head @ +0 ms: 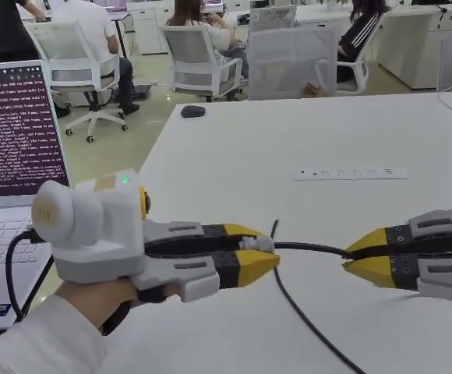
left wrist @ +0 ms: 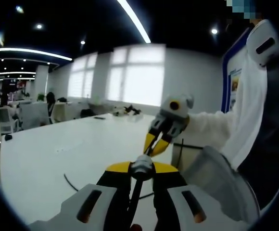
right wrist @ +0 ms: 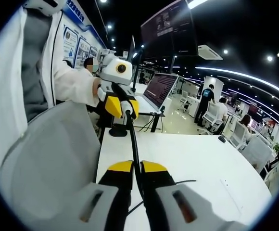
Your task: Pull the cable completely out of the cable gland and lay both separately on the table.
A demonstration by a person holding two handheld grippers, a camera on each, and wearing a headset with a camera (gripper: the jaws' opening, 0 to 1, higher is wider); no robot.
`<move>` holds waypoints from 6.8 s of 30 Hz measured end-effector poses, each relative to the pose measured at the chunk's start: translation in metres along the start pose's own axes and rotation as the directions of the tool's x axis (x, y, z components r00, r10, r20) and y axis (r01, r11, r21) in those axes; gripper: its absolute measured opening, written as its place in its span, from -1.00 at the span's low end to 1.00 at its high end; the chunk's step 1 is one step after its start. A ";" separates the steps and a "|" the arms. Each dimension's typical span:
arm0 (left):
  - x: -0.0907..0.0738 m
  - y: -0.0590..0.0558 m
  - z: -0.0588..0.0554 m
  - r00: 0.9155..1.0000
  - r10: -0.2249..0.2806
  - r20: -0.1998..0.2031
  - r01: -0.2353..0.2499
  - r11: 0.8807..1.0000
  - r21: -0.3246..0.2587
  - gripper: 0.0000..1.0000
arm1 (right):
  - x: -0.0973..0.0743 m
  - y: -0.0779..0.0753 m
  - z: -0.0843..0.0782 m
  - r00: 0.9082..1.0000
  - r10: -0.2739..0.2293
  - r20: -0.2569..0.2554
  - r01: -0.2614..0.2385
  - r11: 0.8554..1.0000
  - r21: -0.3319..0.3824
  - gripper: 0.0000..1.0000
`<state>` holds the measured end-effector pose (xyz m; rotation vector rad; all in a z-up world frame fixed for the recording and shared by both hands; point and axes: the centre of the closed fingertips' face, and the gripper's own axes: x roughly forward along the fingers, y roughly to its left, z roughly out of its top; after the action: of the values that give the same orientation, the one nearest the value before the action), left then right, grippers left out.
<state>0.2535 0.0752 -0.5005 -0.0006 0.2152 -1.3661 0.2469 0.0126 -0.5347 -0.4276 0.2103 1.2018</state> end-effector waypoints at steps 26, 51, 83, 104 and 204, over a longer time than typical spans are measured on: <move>0.021 -0.021 -0.004 0.996 -0.072 -0.048 0.074 0.996 0.051 -0.66 | 0.027 0.018 0.029 0.995 0.095 0.036 -0.092 0.993 -0.075 -0.79; 0.015 -0.012 -0.003 0.998 -0.057 -0.031 0.058 0.998 0.034 -0.66 | 0.025 0.014 0.020 0.996 0.086 0.025 -0.084 0.994 -0.063 -0.88; 0.006 -0.007 0.003 1.000 -0.022 0.001 0.022 0.999 0.045 -0.67 | 0.009 0.009 -0.016 0.999 0.041 -0.028 -0.040 0.999 0.022 -0.89; 0.002 -0.005 -0.003 1.000 -0.008 -0.008 0.008 1.000 0.011 -0.67 | 0.040 0.017 0.016 0.994 0.103 0.043 -0.102 0.995 -0.023 -0.90; 0.082 0.089 -0.215 0.933 0.100 -0.346 -0.149 0.982 -0.116 -0.66 | 0.046 0.024 -0.195 0.968 -0.012 -0.250 0.117 0.904 0.411 -0.68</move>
<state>0.3220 0.0404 -0.7346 0.1298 0.5926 -1.2149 0.2534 -0.0244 -0.7326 -0.1949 0.6518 1.0001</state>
